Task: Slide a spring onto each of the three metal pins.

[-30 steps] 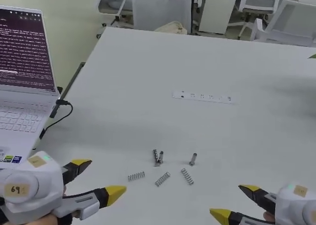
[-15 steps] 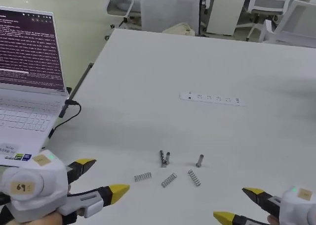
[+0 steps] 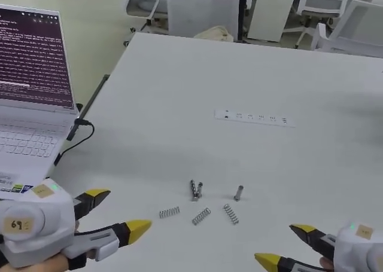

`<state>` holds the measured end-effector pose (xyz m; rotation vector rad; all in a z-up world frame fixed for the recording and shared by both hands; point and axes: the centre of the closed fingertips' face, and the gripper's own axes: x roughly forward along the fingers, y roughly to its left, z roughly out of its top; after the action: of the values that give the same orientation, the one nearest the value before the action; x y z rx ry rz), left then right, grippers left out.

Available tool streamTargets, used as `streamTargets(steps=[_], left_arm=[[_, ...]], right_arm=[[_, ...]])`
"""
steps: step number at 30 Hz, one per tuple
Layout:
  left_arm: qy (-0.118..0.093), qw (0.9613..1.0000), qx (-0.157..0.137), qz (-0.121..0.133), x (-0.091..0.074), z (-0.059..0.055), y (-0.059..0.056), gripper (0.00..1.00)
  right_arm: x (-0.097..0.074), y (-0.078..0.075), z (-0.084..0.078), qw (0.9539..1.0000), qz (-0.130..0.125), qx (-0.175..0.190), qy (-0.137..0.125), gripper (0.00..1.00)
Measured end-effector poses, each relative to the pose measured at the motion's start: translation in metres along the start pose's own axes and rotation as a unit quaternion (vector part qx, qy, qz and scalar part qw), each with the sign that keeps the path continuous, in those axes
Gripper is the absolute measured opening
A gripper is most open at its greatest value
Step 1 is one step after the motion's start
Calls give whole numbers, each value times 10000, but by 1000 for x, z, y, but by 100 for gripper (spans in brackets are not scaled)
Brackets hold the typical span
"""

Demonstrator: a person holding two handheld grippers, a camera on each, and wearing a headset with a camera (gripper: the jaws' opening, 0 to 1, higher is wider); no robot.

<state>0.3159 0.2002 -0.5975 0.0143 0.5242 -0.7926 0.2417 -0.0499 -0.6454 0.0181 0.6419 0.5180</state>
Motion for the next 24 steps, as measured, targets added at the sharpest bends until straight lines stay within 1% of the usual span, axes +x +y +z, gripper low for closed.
streamTargets(steps=[5, 14, 18, 24], left_arm=[[46, 9999, 75, -63, 2, 0, -2, 63], [97, 9998, 148, -114, 3, -1, -3, 64], [86, 9998, 97, -130, 5, 0, -2, 64], [89, 9997, 52, -201, 12, 4, 1, 63]], right_arm=[[-1, -2, 1, 10000, -52, 34, -38, 63], [-3, -3, -5, 9999, -89, 89, 16, 64], [-3, -2, -6, 9999, -92, 56, 73, 64], [-5, -4, -4, 9998, -160, 79, 46, 64]])
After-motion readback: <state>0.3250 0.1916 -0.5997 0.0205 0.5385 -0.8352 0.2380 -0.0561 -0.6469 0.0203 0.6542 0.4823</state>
